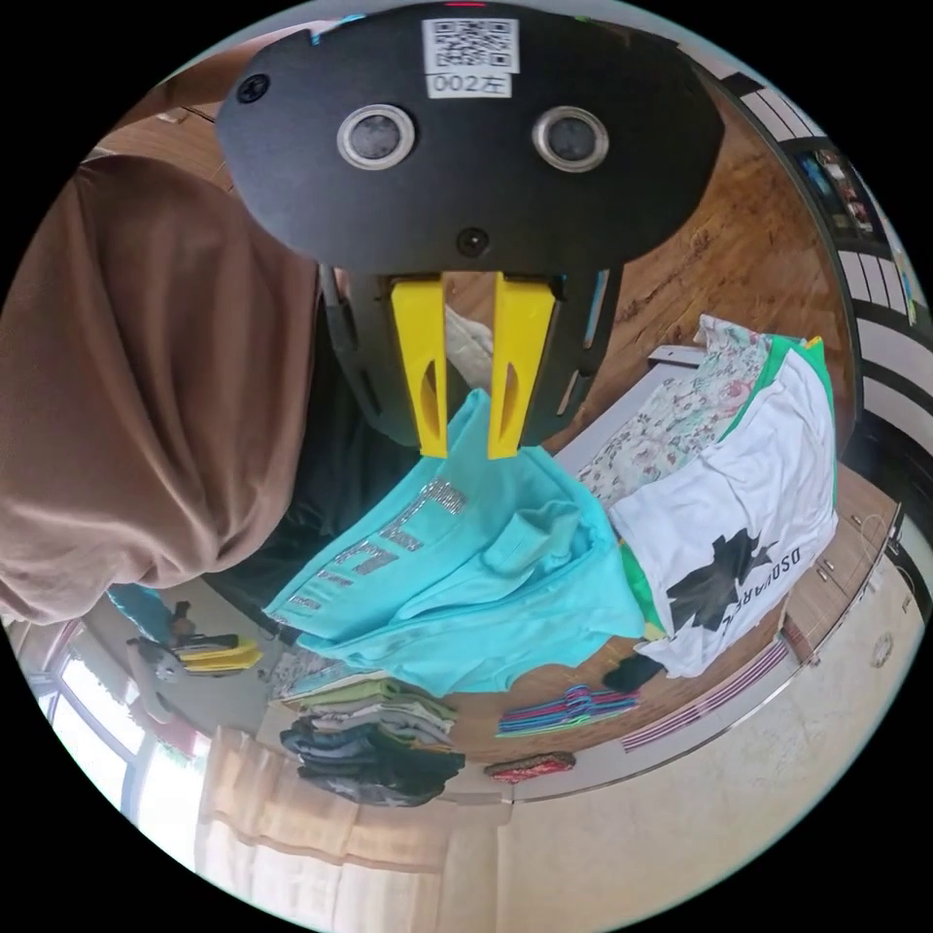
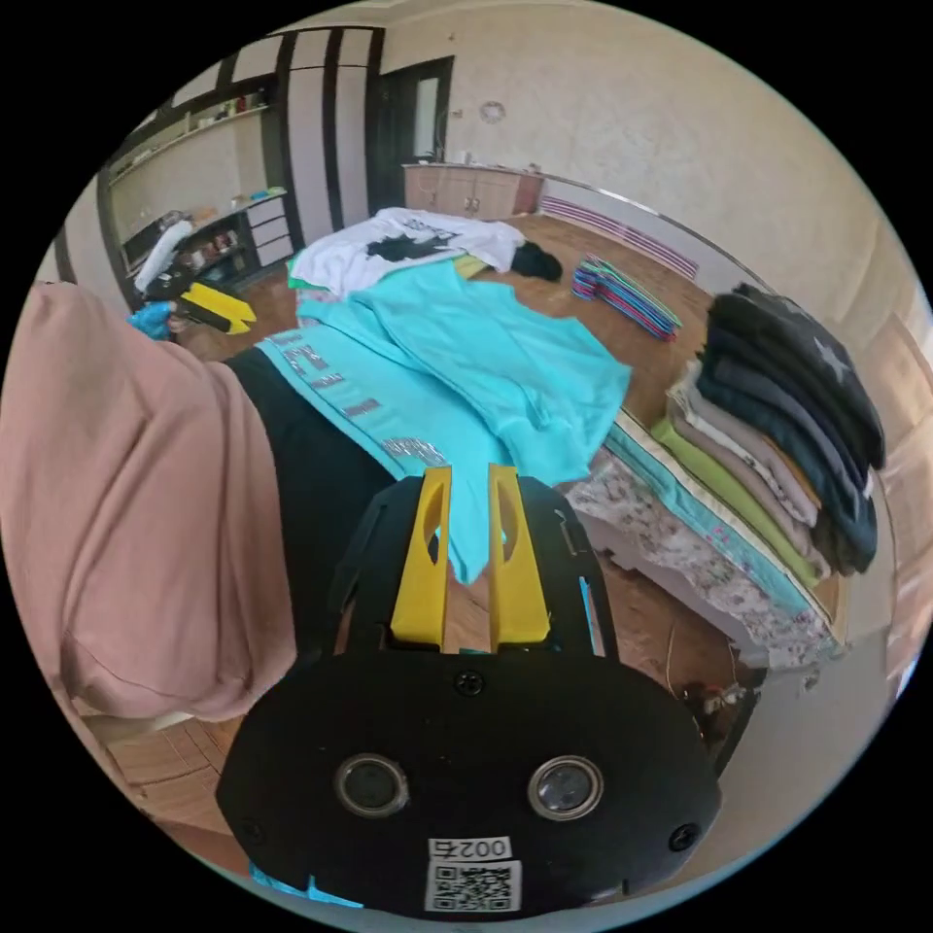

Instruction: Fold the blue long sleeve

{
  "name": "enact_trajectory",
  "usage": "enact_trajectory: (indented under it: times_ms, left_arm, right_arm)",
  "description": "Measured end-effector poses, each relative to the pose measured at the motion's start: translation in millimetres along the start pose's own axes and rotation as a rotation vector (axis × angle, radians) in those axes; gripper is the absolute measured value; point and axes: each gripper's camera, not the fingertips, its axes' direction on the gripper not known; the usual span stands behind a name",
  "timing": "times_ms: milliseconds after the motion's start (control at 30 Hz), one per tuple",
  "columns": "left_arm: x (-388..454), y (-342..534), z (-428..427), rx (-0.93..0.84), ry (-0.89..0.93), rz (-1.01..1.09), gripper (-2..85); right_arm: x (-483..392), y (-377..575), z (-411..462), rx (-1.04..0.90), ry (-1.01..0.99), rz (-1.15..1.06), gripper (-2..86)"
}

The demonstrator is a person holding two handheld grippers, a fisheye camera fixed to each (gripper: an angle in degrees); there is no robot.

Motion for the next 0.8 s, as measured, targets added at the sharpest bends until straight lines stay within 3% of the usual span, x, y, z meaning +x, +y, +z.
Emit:
enact_trajectory:
  times_ms: [200,800]
  left_arm:
    - [13,-27,16,0.023,0.053,0.095,2.9]
    - [38,-36,5,-0.022,-0.06,0.217,-1.0]
  right_arm:
    - [-59,-59,59,-0.006,-0.18,-0.161,8.6]
    - [-150,-115,136,-0.17,-0.174,-0.388,7.8]
